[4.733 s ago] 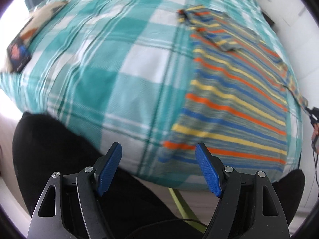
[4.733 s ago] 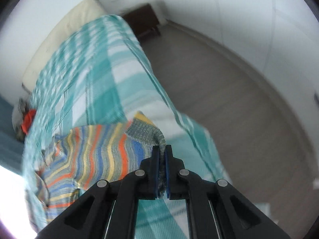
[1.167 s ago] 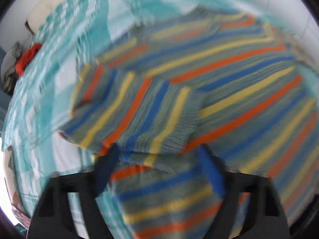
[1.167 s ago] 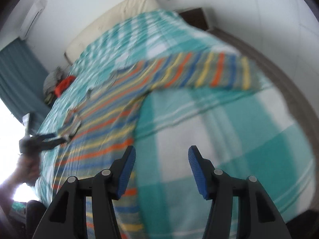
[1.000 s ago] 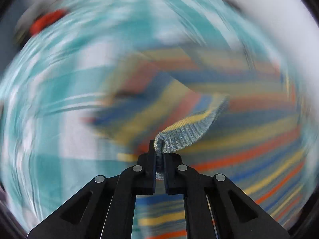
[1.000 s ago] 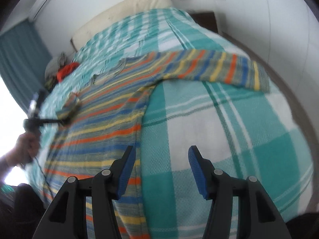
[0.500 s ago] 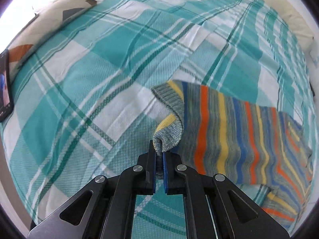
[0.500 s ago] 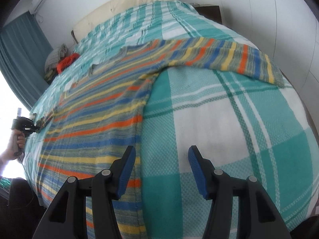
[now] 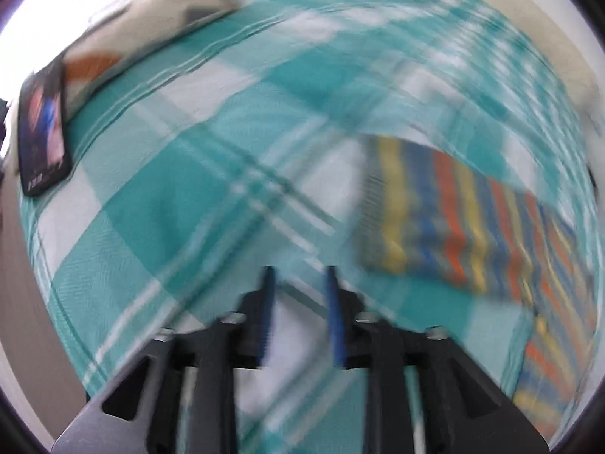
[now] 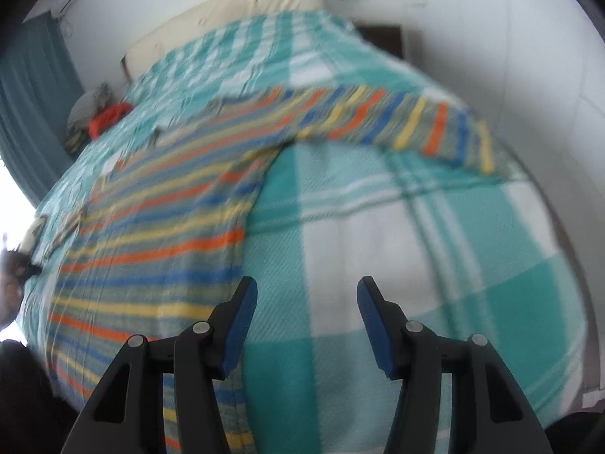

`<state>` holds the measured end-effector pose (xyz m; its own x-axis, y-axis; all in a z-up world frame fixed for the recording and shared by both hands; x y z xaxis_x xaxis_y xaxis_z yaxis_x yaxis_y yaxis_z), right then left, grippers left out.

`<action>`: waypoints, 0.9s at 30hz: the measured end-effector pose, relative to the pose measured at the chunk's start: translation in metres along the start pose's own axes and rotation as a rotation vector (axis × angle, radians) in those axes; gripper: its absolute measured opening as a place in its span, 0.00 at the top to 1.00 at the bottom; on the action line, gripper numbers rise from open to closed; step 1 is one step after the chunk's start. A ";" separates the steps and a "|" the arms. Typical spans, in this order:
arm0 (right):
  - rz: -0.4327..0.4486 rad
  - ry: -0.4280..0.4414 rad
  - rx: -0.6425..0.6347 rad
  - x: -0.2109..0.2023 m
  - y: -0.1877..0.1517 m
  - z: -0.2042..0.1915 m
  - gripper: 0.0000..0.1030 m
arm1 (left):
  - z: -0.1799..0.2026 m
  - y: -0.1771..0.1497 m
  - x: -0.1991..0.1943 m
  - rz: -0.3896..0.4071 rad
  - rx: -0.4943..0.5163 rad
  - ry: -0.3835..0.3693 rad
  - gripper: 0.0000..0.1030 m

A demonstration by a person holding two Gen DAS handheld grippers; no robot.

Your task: Fold small clothes

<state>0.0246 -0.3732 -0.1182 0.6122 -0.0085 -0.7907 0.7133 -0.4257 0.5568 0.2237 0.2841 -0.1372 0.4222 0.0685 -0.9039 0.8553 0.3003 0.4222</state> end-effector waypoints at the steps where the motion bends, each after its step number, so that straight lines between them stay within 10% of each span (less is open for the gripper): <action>1: 0.027 -0.015 -0.001 -0.004 0.005 0.002 0.43 | 0.022 -0.008 -0.010 0.038 0.083 -0.022 0.48; 7: 0.121 -0.161 -0.034 0.015 0.050 0.009 0.30 | 0.133 -0.031 -0.024 0.161 0.408 -0.107 0.17; 11: 0.096 -0.290 -0.028 0.067 0.060 0.028 0.08 | 0.145 -0.032 0.018 0.150 0.415 0.026 0.00; 27: 0.053 -0.314 0.002 0.079 0.052 0.039 0.00 | 0.126 -0.039 0.031 0.211 0.361 -0.040 0.00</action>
<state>0.0970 -0.4312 -0.1611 0.5129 -0.3094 -0.8008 0.6826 -0.4187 0.5989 0.2417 0.1542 -0.1733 0.6047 0.0540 -0.7946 0.7962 -0.0694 0.6011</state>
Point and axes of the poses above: each gripper's, at about its wrist camera, not at the fingertips, and x roughly the way its jaws point, z to its right, y to its top, the point moved 2 cm from there along x, roughly the way its jaws point, and after that the axes turned 7 degrees about x, right-handed, at the moved point
